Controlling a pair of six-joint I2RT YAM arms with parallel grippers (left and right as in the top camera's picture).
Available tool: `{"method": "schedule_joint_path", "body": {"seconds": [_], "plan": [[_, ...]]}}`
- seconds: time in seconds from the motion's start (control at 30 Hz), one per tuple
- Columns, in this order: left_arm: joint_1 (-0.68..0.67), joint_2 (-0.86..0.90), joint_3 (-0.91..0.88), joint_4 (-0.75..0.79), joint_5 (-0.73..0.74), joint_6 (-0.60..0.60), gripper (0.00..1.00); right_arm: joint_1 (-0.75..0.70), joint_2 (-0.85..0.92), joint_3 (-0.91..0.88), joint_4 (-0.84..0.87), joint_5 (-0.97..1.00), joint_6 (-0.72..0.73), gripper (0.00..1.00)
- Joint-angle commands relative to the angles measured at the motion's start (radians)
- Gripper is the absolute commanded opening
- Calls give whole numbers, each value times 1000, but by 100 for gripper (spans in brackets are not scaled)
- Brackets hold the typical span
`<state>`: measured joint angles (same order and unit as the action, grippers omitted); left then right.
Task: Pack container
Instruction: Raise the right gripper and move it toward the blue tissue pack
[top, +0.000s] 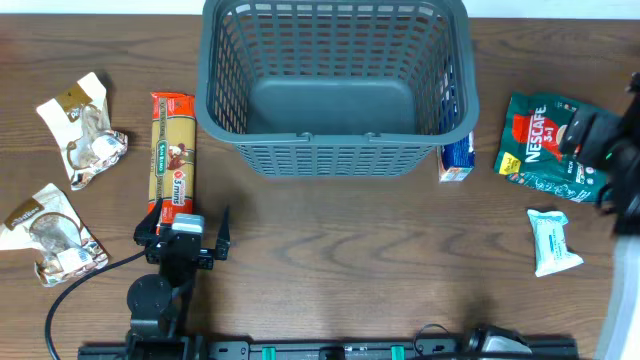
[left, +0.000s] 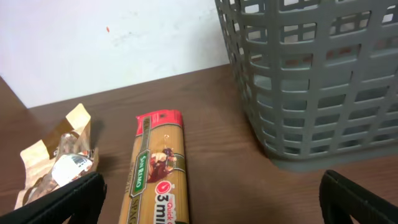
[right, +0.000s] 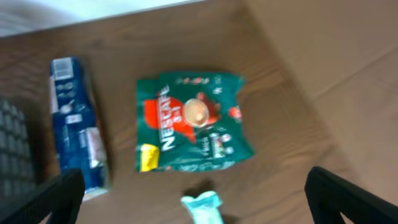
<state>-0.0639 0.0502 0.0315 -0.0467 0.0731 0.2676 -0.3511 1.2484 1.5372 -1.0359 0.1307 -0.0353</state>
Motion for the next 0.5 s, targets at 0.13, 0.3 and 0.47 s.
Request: {"method": "schedule_joint_path", "body": {"seconds": [0.13, 0.3, 0.47], "plan": [[-5, -7, -27, -16, 13, 12, 98, -195, 139, 122, -69, -446, -14, 99], [-5, -7, -27, -16, 13, 12, 99, -238, 139, 119, -101, -446, -12, 99], [-5, -7, -27, -16, 13, 12, 99, -232, 153, 119, -116, -497, -97, 99]]}}
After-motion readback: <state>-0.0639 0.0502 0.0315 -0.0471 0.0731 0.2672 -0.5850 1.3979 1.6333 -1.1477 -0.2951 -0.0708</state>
